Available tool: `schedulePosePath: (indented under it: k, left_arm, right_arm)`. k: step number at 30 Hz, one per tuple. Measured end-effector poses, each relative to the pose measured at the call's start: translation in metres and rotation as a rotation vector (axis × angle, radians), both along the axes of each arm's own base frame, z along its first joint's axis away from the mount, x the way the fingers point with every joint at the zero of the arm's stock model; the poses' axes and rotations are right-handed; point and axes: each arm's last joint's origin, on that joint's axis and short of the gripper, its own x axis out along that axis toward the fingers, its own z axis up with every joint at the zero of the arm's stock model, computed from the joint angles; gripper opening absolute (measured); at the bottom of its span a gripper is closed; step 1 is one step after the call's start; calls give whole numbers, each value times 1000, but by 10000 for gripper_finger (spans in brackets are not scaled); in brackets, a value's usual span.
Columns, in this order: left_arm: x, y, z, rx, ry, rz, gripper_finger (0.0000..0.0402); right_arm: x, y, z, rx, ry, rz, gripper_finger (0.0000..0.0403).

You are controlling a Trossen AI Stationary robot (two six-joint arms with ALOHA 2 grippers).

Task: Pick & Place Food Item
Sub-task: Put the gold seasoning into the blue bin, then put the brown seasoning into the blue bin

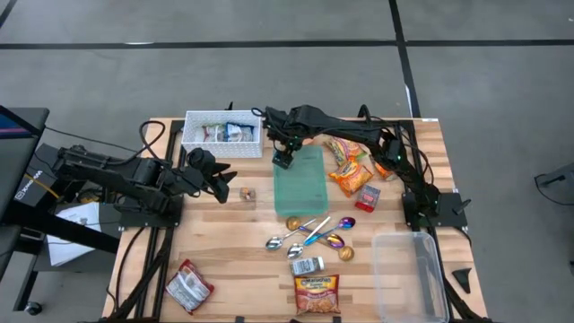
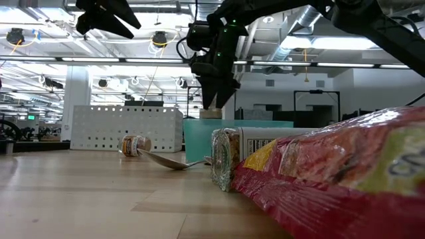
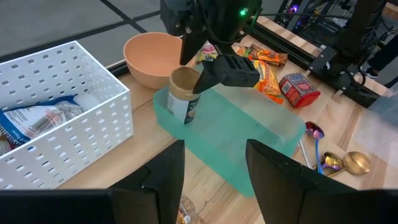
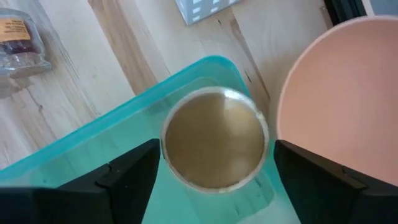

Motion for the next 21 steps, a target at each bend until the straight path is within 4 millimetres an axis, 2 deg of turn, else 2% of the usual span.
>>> schedulePosePath:
  k: [21]
  left_arm:
    - [0,0,0,-2,-2,1,165]
  right_arm:
    - [-1,1,0,11,8,-21,308]
